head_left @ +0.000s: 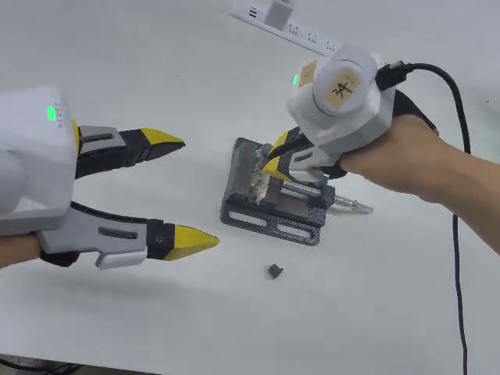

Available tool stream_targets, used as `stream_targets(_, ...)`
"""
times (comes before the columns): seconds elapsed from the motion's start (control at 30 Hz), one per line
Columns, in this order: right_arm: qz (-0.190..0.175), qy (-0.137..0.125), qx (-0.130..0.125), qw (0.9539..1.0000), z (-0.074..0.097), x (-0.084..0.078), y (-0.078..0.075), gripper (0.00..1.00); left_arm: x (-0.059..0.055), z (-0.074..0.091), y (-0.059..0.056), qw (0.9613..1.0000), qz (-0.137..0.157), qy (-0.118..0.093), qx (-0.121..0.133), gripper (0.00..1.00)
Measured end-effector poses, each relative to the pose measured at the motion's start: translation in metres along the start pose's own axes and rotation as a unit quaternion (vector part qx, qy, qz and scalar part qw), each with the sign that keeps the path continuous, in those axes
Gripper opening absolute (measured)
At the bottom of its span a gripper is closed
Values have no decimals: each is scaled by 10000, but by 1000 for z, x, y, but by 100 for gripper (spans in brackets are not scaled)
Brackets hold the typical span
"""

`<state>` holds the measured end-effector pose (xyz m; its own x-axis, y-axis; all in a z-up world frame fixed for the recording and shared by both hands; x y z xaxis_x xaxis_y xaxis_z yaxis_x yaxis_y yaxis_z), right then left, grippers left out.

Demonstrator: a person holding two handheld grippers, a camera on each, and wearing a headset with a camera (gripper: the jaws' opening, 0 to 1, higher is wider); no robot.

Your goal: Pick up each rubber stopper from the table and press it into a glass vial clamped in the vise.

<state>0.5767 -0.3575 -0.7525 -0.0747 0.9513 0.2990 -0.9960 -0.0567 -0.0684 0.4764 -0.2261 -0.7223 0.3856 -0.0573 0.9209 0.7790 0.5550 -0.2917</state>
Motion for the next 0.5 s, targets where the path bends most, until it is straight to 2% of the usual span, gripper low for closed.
stream_targets(0.33, 182, 189, -121, 9996, -3, 2, 0, 4, 2, -3, -1, 10000, -20, -10, -17, 67)
stream_targets(0.37, 298, 201, -128, 9993, -2, 2, -1, 4, 2, -3, -1, 10000, -19, -7, -23, 67)
stream_targets(0.5, 323, 144, -110, 9993, -1, 0, -1, 6, 3, -4, -4, 10000, -44, 18, -53, 66)
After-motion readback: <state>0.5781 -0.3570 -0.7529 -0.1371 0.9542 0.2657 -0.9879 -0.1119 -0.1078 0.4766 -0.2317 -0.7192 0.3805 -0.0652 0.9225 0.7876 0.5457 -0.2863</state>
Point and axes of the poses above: the centre of the closed fingertips' face, and the gripper's own axes: z roughly backward along the fingers, y roughly to its left, x roughly out of its top, the point moved 6 cm from there along z, roughly backward along the fingers, and after that the axes turned 5 degrees about z, right-handed, at the moved point
